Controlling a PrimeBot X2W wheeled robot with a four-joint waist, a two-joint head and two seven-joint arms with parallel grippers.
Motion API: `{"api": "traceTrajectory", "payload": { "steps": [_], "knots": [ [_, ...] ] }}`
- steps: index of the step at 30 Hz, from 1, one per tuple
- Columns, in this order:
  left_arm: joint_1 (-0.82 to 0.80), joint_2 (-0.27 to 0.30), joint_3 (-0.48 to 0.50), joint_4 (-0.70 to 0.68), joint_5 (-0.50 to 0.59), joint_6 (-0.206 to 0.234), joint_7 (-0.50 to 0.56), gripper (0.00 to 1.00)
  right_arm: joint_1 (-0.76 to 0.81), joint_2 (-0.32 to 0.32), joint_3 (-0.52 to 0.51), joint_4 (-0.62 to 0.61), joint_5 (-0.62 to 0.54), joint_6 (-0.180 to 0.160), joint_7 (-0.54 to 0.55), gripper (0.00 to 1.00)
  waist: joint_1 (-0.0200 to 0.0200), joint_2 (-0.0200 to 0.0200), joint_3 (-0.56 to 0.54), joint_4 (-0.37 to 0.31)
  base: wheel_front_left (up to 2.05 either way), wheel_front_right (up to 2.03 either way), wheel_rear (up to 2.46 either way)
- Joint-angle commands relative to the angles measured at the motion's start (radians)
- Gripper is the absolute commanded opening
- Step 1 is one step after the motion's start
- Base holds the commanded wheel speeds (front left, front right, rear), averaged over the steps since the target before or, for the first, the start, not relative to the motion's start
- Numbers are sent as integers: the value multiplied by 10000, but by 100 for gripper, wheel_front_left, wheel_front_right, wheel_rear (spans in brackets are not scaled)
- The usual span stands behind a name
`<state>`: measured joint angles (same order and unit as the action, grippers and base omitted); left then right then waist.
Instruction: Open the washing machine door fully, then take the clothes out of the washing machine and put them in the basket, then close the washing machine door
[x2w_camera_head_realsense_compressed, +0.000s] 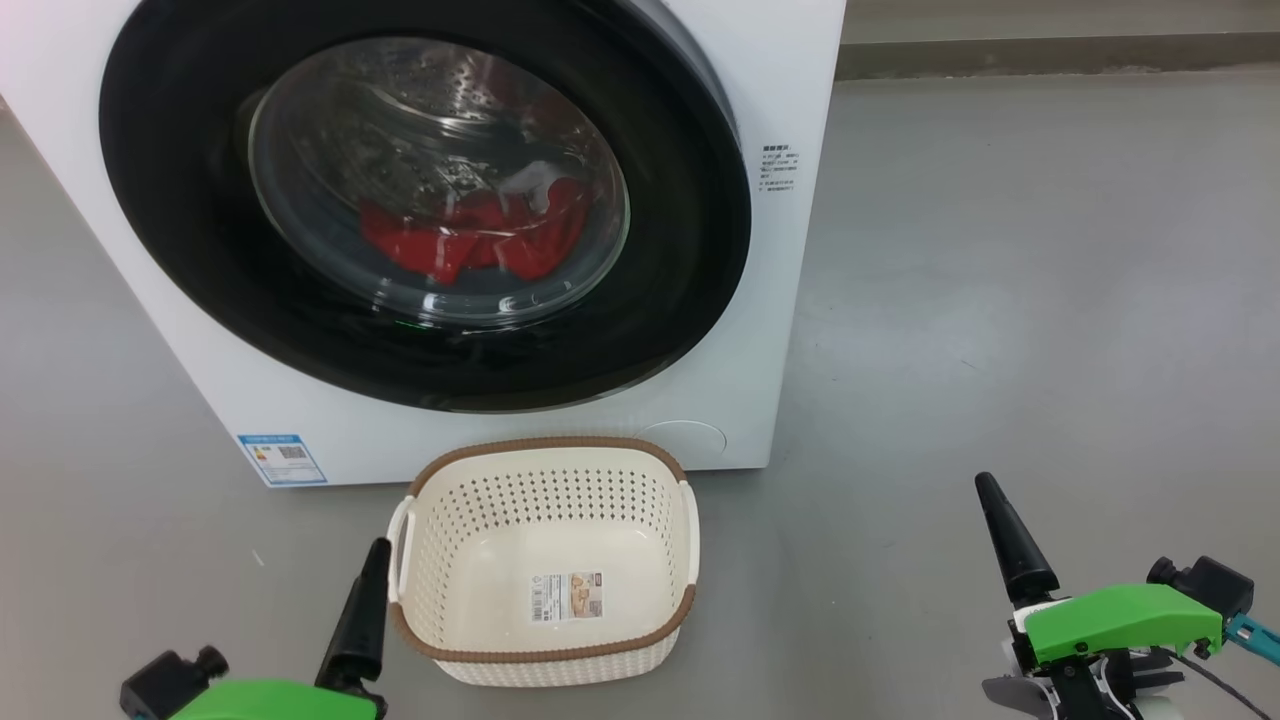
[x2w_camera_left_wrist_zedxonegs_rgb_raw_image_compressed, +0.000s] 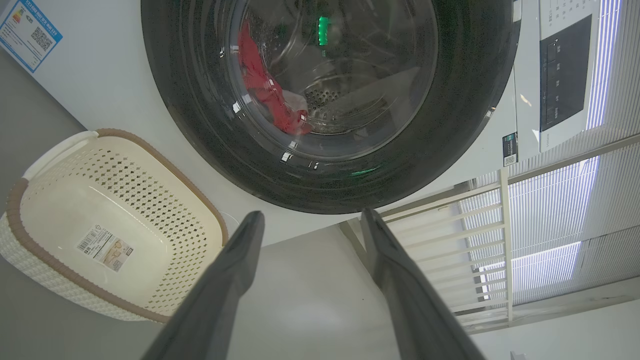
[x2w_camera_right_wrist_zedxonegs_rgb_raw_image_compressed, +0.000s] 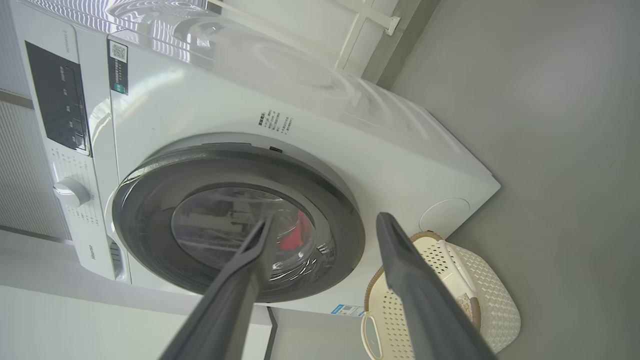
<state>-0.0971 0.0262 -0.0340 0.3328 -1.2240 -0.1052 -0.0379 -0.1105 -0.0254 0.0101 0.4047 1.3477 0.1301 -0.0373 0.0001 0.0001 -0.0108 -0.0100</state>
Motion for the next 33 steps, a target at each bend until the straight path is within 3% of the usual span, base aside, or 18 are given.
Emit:
{"api": "traceTrajectory", "payload": {
  "steps": [1,33],
  "knots": [
    [-556,153,107,-314,263,25,-87,100,-645,-71,61,-221,-244,3,-101,100,-1,-1,1,-3,0,0,0],
    [-1209,191,-481,-538,5896,917,-1034,100,-1343,-134,397,-136,-4583,4,-1044,100,-1,-1,-21,-120,0,0,0]
  ]
}}
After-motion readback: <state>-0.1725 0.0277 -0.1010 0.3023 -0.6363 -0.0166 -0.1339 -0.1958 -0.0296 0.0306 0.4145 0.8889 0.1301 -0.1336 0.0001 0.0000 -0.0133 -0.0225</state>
